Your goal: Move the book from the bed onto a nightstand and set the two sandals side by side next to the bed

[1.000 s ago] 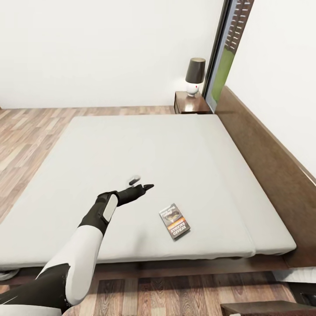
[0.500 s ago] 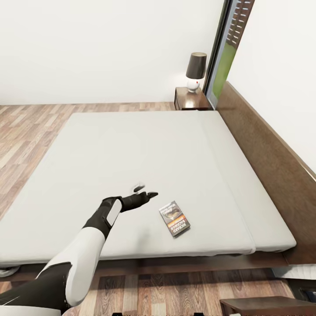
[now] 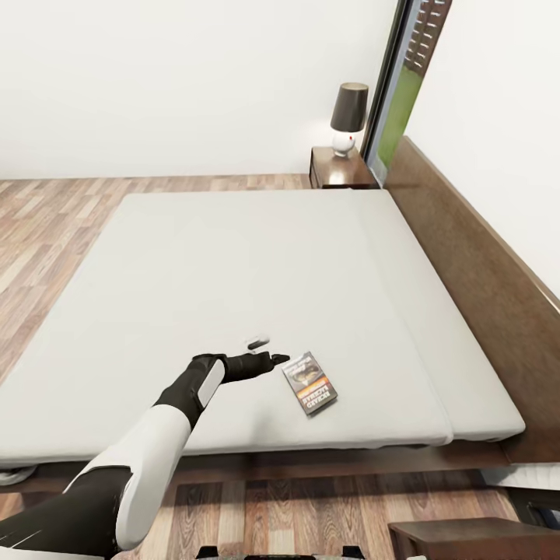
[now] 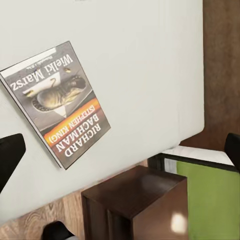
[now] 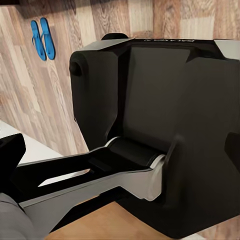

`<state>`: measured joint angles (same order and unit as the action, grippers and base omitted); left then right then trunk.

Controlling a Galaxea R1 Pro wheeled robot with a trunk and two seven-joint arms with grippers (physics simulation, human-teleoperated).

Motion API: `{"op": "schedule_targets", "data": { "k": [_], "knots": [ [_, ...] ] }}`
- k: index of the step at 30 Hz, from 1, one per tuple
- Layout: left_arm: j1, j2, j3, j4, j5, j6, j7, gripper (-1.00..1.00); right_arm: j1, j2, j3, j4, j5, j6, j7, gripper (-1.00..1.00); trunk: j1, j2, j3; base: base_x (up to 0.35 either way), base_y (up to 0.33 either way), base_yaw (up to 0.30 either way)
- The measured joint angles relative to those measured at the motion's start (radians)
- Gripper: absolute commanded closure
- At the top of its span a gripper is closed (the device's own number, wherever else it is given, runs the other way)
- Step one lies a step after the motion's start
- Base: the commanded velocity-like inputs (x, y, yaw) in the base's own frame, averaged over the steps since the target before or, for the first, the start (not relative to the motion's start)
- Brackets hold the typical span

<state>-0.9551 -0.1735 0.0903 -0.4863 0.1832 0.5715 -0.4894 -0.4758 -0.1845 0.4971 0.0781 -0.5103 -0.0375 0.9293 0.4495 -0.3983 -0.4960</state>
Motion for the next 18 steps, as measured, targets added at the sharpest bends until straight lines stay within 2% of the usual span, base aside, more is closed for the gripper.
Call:
{"op": "schedule_targets", "data": {
  "k": [5, 14, 18],
  "knots": [
    [0.000, 0.000, 0.000, 0.000, 0.000, -0.001, -0.004, -1.00, 0.000, 0.000, 0.001, 0.000, 0.000, 0.000, -0.001, -1.00, 0.000, 0.000, -0.008, 0.198, 0.000, 0.000],
    [0.002, 0.000, 0.000, 0.000, 0.000, -0.001, -0.004, -1.00, 0.000, 0.000, 0.000, 0.000, 0.000, 0.000, -0.003, -1.00, 0.000, 0.000, -0.020, 0.044, 0.000, 0.000],
    [0.002, 0.000, 0.000, 0.000, 0.000, -0.001, -0.004, -1.00, 0.000, 0.000, 0.001, 0.000, 0.000, 0.000, -0.003, -1.00, -0.001, 0.000, -0.024, 0.238, 0.000, 0.000]
  ]
}}
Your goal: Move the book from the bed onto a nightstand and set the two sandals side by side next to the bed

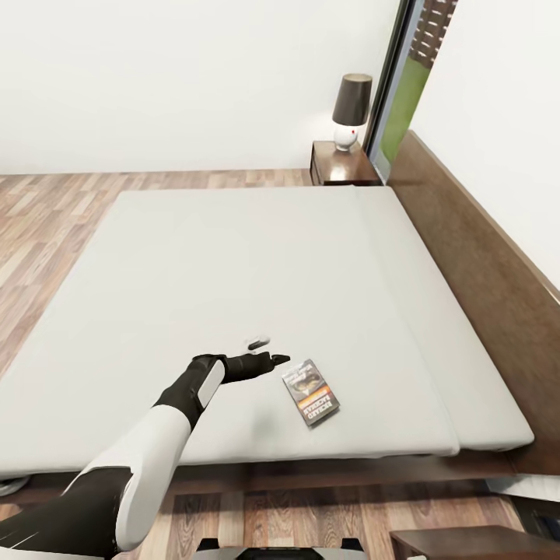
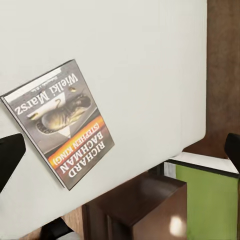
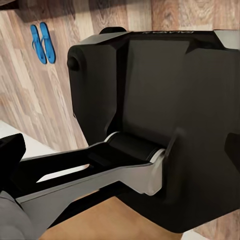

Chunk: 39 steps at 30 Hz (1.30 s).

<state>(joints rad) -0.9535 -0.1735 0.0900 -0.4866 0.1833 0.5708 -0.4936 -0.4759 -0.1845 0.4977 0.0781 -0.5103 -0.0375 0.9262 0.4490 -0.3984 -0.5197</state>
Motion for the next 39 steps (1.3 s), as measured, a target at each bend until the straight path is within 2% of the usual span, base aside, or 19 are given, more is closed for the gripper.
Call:
{"op": "schedule_targets", "data": {
  "k": [5, 22, 25, 27, 29, 32, 33, 35, 39],
  "knots": [
    [0.000, 0.000, 0.001, 0.000, 0.000, 0.000, -0.001, -1.00, 0.000, 0.000, 0.000, 0.000, 0.000, 0.000, 0.000, -1.00, 0.000, 0.000, -0.005, 0.170, 0.000, 0.000],
    [0.000, 0.000, 0.000, 0.000, 0.002, -0.003, 0.003, -1.00, 0.000, 0.000, 0.000, 0.000, 0.000, 0.000, 0.001, -1.00, 0.000, 0.000, -0.016, 0.006, 0.000, 0.000],
    [-0.001, 0.000, -0.001, -0.026, 0.003, -0.002, 0.024, -1.00, 0.000, 0.000, 0.000, 0.000, 0.000, 0.000, 0.002, -1.00, 0.000, 0.000, -0.016, 0.000, 0.000, 0.000],
    [-0.002, 0.000, -0.001, -0.077, 0.006, 0.001, 0.065, -1.00, 0.000, 0.000, 0.000, 0.000, 0.000, 0.000, 0.003, -1.00, 0.000, 0.000, -0.016, 0.000, 0.000, 0.000],
    [-0.003, 0.000, -0.001, -0.117, 0.027, 0.002, 0.114, -1.00, 0.000, 0.000, 0.000, 0.000, 0.000, 0.000, 0.004, -1.00, 0.000, 0.000, -0.016, 0.000, 0.000, 0.000],
    [-0.005, 0.000, -0.002, -0.134, 0.061, 0.002, 0.141, -1.00, 0.000, 0.000, 0.000, 0.000, 0.000, 0.000, 0.004, -1.00, 0.000, 0.000, -0.016, 0.000, 0.000, 0.000],
    [-0.008, 0.000, -0.002, -0.143, 0.099, 0.003, 0.155, -1.00, 0.000, 0.000, 0.000, 0.000, 0.000, 0.000, 0.004, -1.00, 0.000, 0.000, -0.016, 0.000, 0.000, 0.000],
    [-0.015, 0.000, -0.003, -0.150, 0.140, 0.003, 0.161, -1.00, 0.000, 0.000, 0.000, 0.000, 0.000, 0.000, 0.004, -1.00, 0.000, 0.000, -0.016, 0.000, 0.000, 0.000],
    [-0.020, 0.000, -0.006, -0.167, 0.166, 0.004, 0.146, -1.00, 0.000, 0.000, 0.000, 0.000, 0.000, 0.000, 0.005, -1.00, 0.000, 0.000, -0.016, 0.000, 0.000, 0.000]
  ]
}}
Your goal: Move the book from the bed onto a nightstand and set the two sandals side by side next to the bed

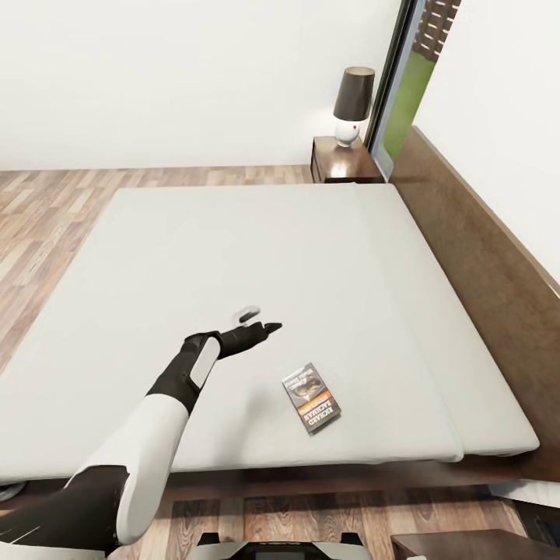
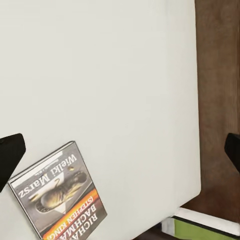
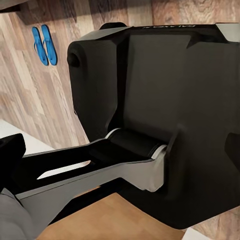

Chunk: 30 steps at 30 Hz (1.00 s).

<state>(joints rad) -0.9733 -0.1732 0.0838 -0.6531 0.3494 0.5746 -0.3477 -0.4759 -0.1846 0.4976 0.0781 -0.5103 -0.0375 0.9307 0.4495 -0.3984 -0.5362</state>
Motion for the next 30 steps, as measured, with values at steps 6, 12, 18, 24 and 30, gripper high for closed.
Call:
{"op": "schedule_targets", "data": {
  "k": [6, 12, 18, 24, 30],
  "knots": [
    [-0.002, 0.000, -0.032, -0.006, 0.009, 0.000, -0.041, -1.00, 0.000, 0.000, 0.000, 0.000, 0.000, 0.000, 0.000, -1.00, 0.000, 0.000, -0.002, 0.000, 0.000, 0.000],
    [-0.002, -0.001, -0.049, -0.003, 0.012, 0.000, -0.049, -1.00, 0.000, 0.000, 0.000, 0.000, 0.000, 0.000, 0.000, -1.00, 0.000, 0.000, -0.010, 0.000, 0.000, 0.000],
    [-0.002, -0.001, -0.049, 0.002, 0.014, 0.001, -0.119, -1.00, 0.000, -0.001, -0.001, -0.001, 0.001, -0.001, 0.004, -1.00, 0.000, 0.000, -0.019, 0.000, 0.000, 0.000],
    [-0.001, -0.001, -0.049, 0.003, 0.014, 0.001, -0.132, -1.00, 0.000, -0.001, -0.007, -0.010, 0.002, 0.012, 0.007, -1.00, 0.000, 0.000, -0.021, 0.000, 0.000, 0.000],
    [0.000, 0.000, -0.049, 0.003, 0.013, 0.001, -0.133, -1.00, -0.009, 0.005, -0.013, -0.152, 0.004, 0.250, 0.002, -1.00, 0.000, 0.000, -0.021, 0.000, 0.000, 0.000]
  ]
}}
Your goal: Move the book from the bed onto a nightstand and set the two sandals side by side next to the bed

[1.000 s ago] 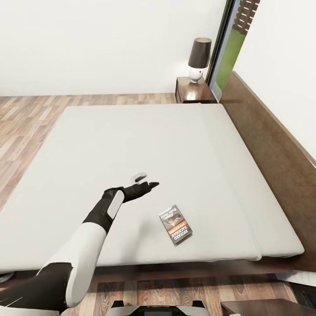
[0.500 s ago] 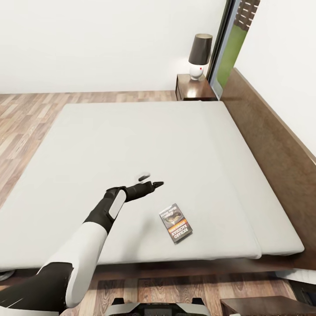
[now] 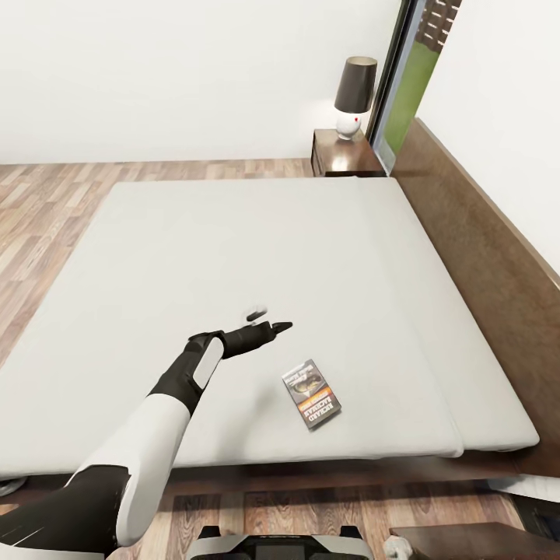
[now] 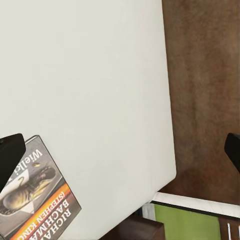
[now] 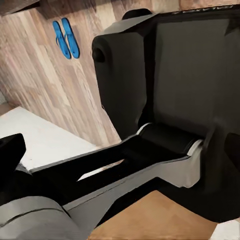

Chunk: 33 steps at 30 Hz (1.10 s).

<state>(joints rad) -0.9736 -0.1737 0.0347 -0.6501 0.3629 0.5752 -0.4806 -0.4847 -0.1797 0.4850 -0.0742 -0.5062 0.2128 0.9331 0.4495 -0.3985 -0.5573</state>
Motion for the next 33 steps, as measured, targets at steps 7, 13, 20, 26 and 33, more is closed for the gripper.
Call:
{"op": "schedule_targets", "data": {
  "k": [7, 13, 20, 26, 33],
  "knots": [
    [0.000, 0.000, 0.000, 0.001, 0.000, 0.000, 0.000, -1.00, -0.002, 0.004, 0.004, -0.305, 0.000, 0.226, -0.058, -1.00, 0.000, 0.000, 0.000, 0.000, 0.000, 0.000],
    [0.002, 0.000, 0.000, 0.041, -0.001, -0.001, 0.000, -1.00, -0.002, 0.005, 0.005, -0.336, 0.000, 0.261, -0.064, -1.00, 0.000, 0.000, 0.000, 0.000, 0.000, 0.000],
    [0.003, 0.000, 0.001, 0.057, -0.002, -0.001, 0.000, -1.00, -0.001, 0.002, 0.005, -0.340, -0.002, 0.267, -0.061, -1.00, 0.000, 0.000, 0.000, 0.000, 0.000, 0.000],
    [0.004, 0.000, 0.000, 0.068, -0.002, -0.002, 0.001, -1.00, -0.001, -0.002, 0.005, -0.340, -0.009, 0.267, -0.059, -1.00, 0.000, 0.000, 0.000, 0.000, 0.000, 0.000],
    [0.005, 0.000, 0.000, 0.094, -0.002, -0.003, 0.001, -1.00, -0.003, 0.003, 0.004, -0.373, -0.011, 0.313, -0.058, -1.00, 0.000, 0.000, 0.000, 0.000, 0.000, 0.000]
  ]
}}
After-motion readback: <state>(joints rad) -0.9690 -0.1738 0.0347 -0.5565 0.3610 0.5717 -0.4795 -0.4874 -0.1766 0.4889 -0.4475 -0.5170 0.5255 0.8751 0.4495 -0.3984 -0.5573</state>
